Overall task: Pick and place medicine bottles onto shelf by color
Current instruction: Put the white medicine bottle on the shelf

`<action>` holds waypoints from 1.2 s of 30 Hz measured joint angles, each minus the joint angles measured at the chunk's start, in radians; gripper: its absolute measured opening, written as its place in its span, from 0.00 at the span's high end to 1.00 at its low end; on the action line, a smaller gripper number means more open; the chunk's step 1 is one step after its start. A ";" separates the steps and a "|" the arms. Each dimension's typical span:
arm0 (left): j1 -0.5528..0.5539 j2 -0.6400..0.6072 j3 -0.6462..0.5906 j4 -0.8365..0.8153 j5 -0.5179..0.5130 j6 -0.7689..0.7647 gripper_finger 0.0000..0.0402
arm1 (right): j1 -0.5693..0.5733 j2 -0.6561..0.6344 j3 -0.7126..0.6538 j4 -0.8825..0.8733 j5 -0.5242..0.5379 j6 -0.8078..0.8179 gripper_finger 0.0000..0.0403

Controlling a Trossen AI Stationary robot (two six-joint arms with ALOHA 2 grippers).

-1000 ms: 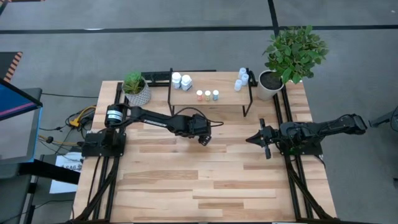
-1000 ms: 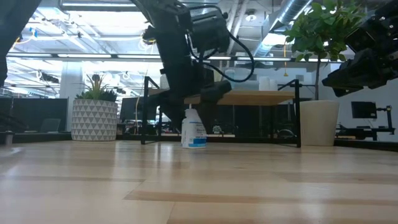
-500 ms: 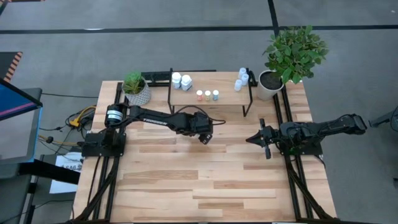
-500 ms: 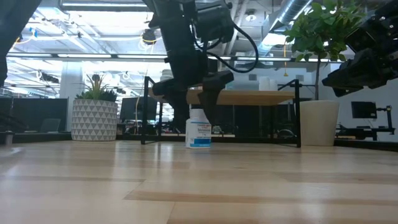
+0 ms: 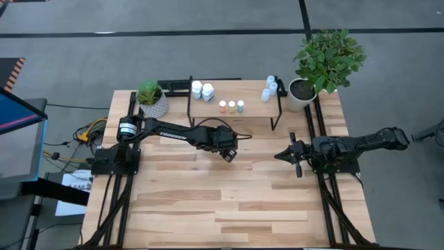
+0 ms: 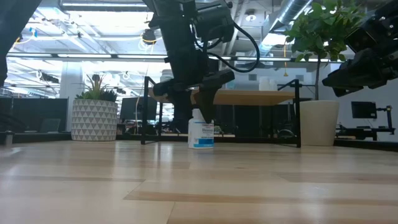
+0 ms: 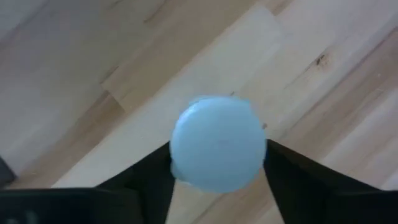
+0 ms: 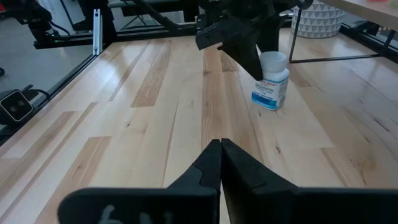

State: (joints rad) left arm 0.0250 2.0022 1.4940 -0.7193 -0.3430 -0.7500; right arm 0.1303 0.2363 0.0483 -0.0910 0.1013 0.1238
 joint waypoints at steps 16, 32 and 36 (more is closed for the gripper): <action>-0.048 -0.002 0.312 -0.303 0.141 -0.012 0.65 | 0.000 0.000 0.000 0.000 0.000 0.000 0.92; -0.041 -0.002 0.777 -0.807 -0.091 0.013 0.66 | 0.000 0.000 0.000 0.000 0.000 0.000 0.92; 0.011 -0.002 0.812 -0.851 -0.118 0.024 0.66 | 0.000 0.000 0.000 0.000 0.000 0.000 0.92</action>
State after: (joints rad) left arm 0.0357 2.0003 2.3058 -1.5705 -0.4614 -0.7260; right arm 0.1305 0.2363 0.0483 -0.0910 0.1013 0.1241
